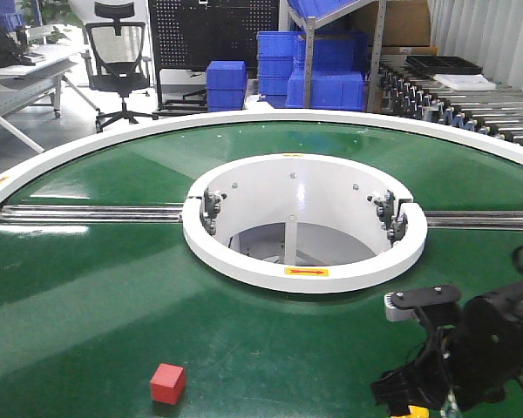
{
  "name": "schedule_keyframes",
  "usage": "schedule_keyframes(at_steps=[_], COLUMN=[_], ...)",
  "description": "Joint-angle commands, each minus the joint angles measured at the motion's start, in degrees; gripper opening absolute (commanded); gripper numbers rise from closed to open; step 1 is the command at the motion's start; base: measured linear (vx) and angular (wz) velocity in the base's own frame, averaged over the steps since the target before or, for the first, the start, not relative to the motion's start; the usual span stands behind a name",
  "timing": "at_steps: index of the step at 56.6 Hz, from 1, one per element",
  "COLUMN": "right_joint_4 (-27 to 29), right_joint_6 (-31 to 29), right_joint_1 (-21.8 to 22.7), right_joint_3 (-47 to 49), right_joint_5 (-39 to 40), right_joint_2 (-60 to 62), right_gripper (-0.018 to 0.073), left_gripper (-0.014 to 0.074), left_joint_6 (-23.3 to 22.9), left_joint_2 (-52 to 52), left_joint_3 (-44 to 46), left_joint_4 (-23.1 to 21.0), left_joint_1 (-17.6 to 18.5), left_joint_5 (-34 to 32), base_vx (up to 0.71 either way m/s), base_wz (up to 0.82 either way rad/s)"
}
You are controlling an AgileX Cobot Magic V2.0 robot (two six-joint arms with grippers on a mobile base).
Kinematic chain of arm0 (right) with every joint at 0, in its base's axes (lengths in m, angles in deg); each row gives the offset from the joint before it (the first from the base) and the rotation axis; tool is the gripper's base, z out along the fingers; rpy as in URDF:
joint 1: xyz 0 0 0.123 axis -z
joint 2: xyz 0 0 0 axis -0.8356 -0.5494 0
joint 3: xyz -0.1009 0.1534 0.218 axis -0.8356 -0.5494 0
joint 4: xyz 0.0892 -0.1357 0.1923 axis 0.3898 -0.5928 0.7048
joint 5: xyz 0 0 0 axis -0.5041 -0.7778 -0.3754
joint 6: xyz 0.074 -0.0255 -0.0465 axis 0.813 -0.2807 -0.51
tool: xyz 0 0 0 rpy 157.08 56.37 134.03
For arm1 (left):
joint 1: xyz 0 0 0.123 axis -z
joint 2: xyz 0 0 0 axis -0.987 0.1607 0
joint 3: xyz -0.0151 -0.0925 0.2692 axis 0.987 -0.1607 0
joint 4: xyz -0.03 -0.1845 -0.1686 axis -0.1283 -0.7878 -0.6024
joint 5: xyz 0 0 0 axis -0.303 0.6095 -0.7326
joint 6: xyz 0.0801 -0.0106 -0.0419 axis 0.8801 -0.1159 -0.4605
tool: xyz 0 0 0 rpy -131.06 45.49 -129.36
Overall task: Pick red and yellow blocks into blue bin
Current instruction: 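Lower the right gripper onto the yellow brick and close it, then lift the yellow brick with the right gripper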
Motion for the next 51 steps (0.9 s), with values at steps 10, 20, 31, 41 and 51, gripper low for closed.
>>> schedule_keyframes(at_steps=[10, 20, 31, 41, 51], right_joint_4=[-1.0, -1.0, -1.0, -1.0, -0.8], right_joint_6=[-0.1, -0.3, -0.5, -0.5, -0.6], right_joint_1=[0.0, 0.0, 0.0, 0.0, -0.1], right_joint_3=[3.1, 3.1, 3.1, 3.1, 3.1], right_joint_5=[5.9, 7.0, 5.7, 4.0, 2.5], right_joint_2=[-4.4, -7.0, -7.1, -5.5, 2.2], right_gripper=[0.0580, 0.0578, 0.0438, 0.0273, 0.0209], left_gripper=[0.0513, 0.0513, 0.0513, 0.0513, 0.0513], left_joint_6=[-0.1, -0.1, -0.1, -0.1, -0.1], left_joint_2=[0.5, 0.5, 0.5, 0.5, 0.5], left_joint_3=[1.8, 1.8, 1.8, 1.8, 1.8], left_joint_4=[-0.7, -0.7, -0.7, -0.3, -0.2], left_joint_1=[0.5, 0.5, 0.5, 0.5, 0.4], left_joint_5=[-4.2, -4.2, -4.2, -4.2, -4.2], base_vx=[0.00, 0.00, 0.00, 0.00, 0.00], base_wz=[0.00, 0.00, 0.00, 0.00, 0.00])
